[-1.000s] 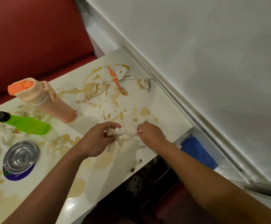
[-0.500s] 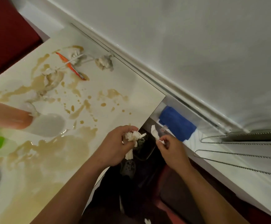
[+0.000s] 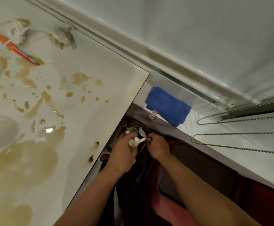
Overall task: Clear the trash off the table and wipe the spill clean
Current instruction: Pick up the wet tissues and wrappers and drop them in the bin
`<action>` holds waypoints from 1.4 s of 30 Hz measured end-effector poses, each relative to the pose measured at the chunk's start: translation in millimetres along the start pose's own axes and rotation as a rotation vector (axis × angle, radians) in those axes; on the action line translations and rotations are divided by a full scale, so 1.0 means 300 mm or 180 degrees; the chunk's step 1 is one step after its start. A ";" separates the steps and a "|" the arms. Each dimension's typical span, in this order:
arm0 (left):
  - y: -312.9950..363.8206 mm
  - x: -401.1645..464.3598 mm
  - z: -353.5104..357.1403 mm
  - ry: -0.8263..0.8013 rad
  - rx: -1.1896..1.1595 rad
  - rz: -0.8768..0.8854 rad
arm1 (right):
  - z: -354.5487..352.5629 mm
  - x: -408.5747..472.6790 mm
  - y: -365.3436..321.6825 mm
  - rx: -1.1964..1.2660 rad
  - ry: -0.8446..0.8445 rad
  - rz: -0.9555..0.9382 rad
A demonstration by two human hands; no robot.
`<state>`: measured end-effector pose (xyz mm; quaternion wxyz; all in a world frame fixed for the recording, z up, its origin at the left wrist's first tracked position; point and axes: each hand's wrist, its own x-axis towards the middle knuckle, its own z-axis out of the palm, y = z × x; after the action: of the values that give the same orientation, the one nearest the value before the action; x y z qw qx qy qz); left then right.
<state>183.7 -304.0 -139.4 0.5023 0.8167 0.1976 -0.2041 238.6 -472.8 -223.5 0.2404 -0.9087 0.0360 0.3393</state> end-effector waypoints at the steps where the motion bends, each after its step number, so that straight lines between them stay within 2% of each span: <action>1: -0.018 0.014 0.016 -0.0014 -0.0086 -0.0028 | 0.019 0.027 0.005 -0.0075 -0.0085 -0.0016; 5: -0.104 0.082 0.071 -0.0081 -0.0263 -0.0067 | 0.073 0.104 0.032 -0.0259 -0.0381 0.0093; 10: -0.184 0.193 0.148 -0.0134 -0.0237 -0.0188 | 0.085 0.088 0.098 -0.0170 -0.0265 0.0188; 14: -0.231 0.260 0.187 -0.0549 -0.0081 -0.0247 | 0.047 -0.019 0.130 0.0111 -0.0226 0.0198; 18: -0.187 0.239 0.159 -0.0760 0.0206 -0.0177 | -0.009 -0.130 0.136 0.0200 -0.0143 0.0043; 21: -0.123 0.173 0.111 -0.0664 0.0396 -0.0015 | -0.067 -0.202 0.096 0.0268 -0.0091 -0.0097; 27: 0.070 -0.011 -0.094 -0.0635 0.0597 0.0576 | -0.253 -0.308 -0.111 0.0275 -0.0007 -0.0514; 32: 0.203 -0.087 -0.388 -0.0205 0.0633 0.0922 | -0.410 -0.330 -0.374 0.0213 0.0264 -0.1005; 37: 0.212 -0.047 -0.703 0.0389 0.0754 0.0853 | -0.513 -0.277 -0.689 0.0225 0.0203 -0.1452; 42: 0.154 0.083 -0.979 0.0984 0.1129 0.0692 | -0.518 -0.102 -0.986 -0.0125 0.0230 -0.1904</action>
<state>268.4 -55.8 2.6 0.3340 0.9300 0.1442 -0.0531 375.7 -286.7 19.5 0.3107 -0.8949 -0.2314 0.2215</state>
